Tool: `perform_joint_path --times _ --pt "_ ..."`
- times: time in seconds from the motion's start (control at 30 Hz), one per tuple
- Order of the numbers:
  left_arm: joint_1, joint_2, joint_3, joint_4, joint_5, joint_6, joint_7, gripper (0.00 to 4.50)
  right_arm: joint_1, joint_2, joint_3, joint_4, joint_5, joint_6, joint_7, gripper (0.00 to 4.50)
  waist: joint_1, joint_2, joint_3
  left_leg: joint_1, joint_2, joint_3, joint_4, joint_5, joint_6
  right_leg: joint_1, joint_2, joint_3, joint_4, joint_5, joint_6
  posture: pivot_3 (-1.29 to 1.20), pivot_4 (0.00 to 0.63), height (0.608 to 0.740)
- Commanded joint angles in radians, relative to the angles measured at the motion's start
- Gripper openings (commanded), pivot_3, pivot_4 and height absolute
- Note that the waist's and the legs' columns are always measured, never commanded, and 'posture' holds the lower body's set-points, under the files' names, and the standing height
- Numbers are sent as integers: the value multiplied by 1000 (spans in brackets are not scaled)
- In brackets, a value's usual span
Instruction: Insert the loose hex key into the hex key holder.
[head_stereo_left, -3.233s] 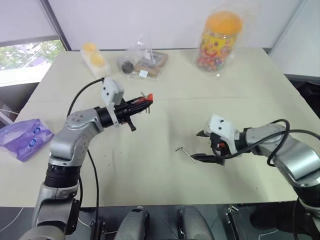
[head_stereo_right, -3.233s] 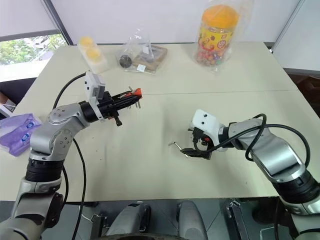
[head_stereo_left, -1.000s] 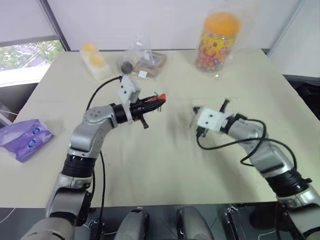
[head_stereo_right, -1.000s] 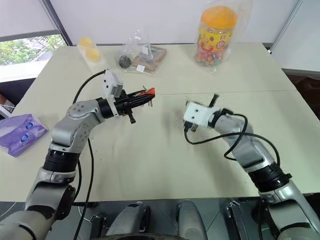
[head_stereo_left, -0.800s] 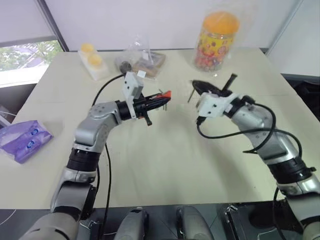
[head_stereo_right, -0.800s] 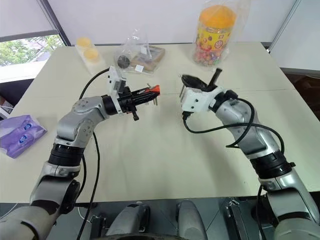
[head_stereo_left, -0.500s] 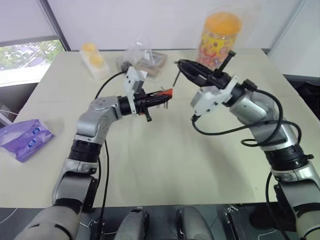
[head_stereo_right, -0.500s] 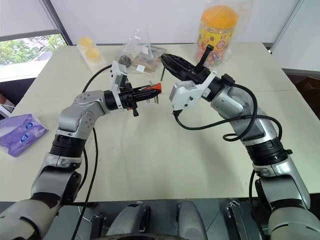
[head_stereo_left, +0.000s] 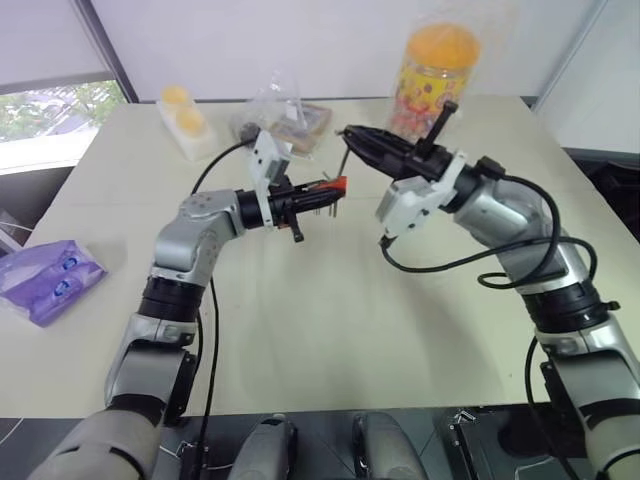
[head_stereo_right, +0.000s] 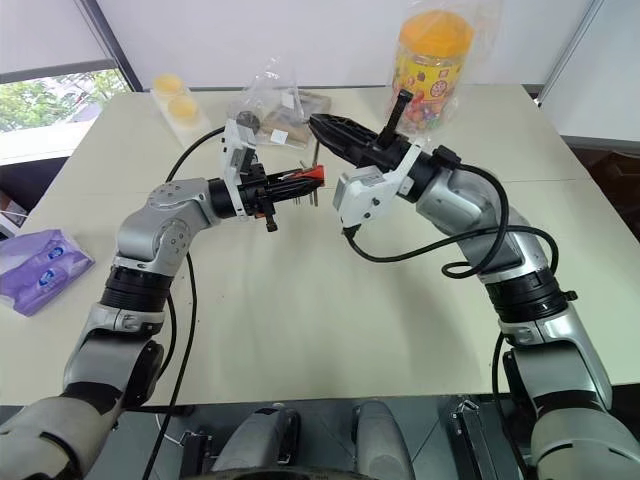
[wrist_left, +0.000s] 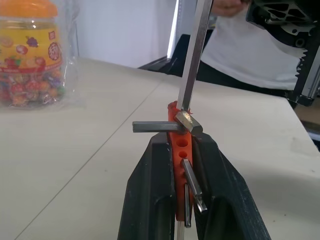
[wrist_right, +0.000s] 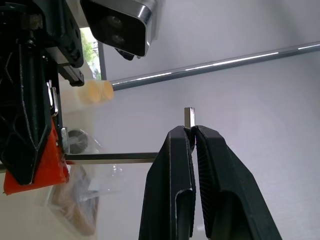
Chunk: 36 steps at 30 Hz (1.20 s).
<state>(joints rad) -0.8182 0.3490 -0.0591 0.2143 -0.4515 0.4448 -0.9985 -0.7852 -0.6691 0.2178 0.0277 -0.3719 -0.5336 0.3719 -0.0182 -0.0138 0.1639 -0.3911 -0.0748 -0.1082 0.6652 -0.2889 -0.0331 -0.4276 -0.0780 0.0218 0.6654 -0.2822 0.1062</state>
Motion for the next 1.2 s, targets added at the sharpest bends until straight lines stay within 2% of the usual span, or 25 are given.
perform_joint_path --times 0.03,1.2 --pt "-14 4 14 -48 -4 -17 -2 0 -24 4 -30 -3 0 -17 1 30 0 0 0 0 0 0 0 0 0 0 0 0 0 0 0 0 150 740" --pt "-2 8 12 -51 16 -36 -18 0 -42 2 -30 49 -47 -55 -4 30 0 0 0 0 0 0 0 0 0 0 0 0 0 0 0 0 150 740"
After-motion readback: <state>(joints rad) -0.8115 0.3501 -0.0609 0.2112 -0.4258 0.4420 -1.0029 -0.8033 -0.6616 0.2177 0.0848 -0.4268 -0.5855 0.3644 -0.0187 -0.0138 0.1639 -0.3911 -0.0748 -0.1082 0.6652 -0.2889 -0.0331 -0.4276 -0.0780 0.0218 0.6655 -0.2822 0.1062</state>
